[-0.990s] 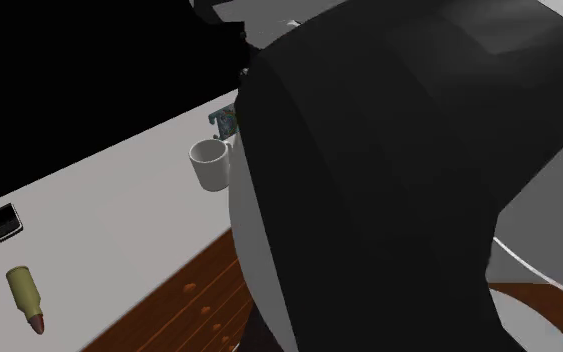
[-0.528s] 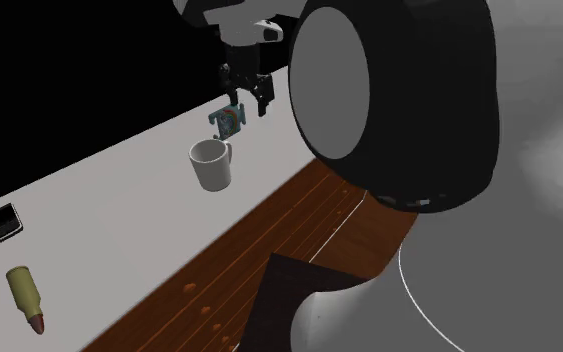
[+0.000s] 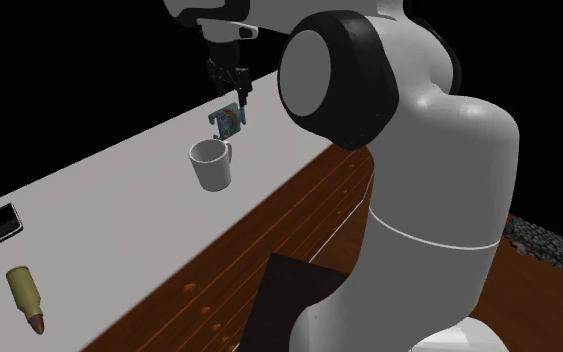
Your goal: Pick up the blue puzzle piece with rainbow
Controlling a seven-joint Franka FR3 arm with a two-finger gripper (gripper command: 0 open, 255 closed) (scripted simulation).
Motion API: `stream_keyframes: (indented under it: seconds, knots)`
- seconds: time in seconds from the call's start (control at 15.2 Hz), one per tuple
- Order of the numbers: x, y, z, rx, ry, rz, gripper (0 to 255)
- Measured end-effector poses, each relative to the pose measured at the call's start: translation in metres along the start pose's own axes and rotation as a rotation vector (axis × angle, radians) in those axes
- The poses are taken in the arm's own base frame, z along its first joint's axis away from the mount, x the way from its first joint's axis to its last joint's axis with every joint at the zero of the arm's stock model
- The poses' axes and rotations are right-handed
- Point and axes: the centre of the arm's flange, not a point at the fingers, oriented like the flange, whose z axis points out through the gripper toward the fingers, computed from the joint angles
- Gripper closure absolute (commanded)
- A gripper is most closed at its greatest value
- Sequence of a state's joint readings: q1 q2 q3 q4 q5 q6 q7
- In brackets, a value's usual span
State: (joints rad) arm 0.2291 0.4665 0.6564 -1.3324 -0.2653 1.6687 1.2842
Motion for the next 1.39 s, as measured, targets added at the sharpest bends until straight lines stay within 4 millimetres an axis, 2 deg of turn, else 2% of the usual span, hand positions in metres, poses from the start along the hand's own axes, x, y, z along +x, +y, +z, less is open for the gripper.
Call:
stream_keyframes:
  seconds: [0.46,0.53,1.19,1.39]
  knots:
    - [0.002,-0.004,0.035,-0.001,0.002,0.007,0]
    - [0.002,-0.004,0.037,-0.001,0.002,0.007,255]
    - [0.002,-0.004,0.039,-0.001,0.002,0.007,255]
    - [0.003,-0.005,0.028,-0.001,0.002,0.007,255]
